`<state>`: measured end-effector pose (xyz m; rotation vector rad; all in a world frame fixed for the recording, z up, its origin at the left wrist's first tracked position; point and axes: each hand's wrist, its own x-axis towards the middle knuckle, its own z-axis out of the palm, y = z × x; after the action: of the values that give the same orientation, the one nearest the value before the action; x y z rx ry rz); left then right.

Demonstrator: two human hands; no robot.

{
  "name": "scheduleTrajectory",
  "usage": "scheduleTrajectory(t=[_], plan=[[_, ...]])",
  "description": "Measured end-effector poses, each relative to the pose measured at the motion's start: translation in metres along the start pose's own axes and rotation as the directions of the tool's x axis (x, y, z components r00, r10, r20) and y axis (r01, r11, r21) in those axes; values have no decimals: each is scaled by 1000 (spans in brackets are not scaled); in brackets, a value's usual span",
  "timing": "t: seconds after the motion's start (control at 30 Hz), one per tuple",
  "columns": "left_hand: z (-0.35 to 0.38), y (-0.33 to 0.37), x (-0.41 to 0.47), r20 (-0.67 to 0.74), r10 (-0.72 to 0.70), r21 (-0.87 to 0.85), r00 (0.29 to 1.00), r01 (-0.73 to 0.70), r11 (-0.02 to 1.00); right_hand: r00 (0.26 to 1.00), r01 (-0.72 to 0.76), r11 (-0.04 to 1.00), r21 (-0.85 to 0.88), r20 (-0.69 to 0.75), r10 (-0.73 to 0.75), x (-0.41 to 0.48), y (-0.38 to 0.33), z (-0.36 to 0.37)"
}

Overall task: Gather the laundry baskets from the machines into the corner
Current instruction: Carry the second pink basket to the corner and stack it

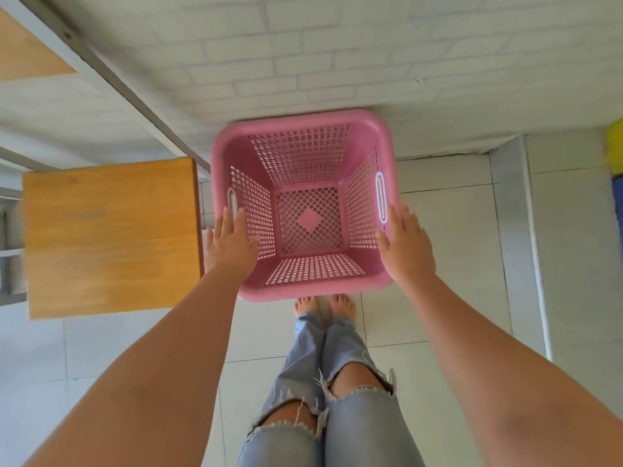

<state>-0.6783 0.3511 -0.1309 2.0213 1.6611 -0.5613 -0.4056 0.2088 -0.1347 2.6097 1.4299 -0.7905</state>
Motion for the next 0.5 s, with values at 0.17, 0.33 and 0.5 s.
scheduleTrajectory(t=[0.17, 0.33, 0.5], plan=[[-24, 24, -41, -77, 132, 33, 988, -129, 991, 998, -58, 997, 51, -30, 60, -56, 5, -31], [-40, 53, -80, -89, 311, 112, 946, -301, 947, 989, -133, 987, 88, -54, 138, -122, 26, -53], [-48, 99, -119, -28, 517, 215, 855, -501, 839, 958, -253, 946, 202, -88, 275, -192, 58, -56]])
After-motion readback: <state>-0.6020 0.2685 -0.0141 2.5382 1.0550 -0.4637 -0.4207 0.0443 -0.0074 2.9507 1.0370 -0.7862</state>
